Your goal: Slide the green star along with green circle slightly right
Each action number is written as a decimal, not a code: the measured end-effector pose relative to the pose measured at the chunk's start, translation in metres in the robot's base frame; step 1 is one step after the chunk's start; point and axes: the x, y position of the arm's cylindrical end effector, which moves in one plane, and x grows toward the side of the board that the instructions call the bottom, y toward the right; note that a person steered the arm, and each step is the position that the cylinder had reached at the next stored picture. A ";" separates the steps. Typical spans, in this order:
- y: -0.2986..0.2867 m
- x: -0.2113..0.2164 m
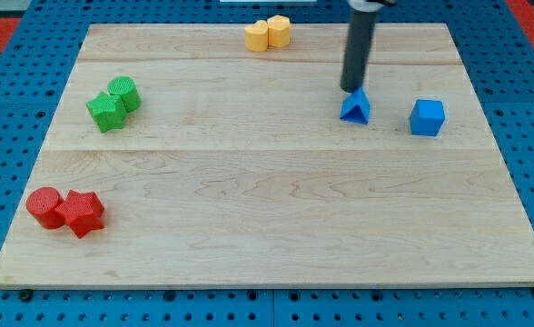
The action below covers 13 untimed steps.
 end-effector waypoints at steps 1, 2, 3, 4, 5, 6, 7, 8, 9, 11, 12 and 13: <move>-0.015 0.018; -0.027 0.017; -0.064 0.014; -0.147 0.040; -0.240 0.068; -0.339 0.090; -0.363 0.050; -0.378 0.027; -0.409 0.013; -0.366 -0.005; -0.351 -0.037; -0.323 -0.044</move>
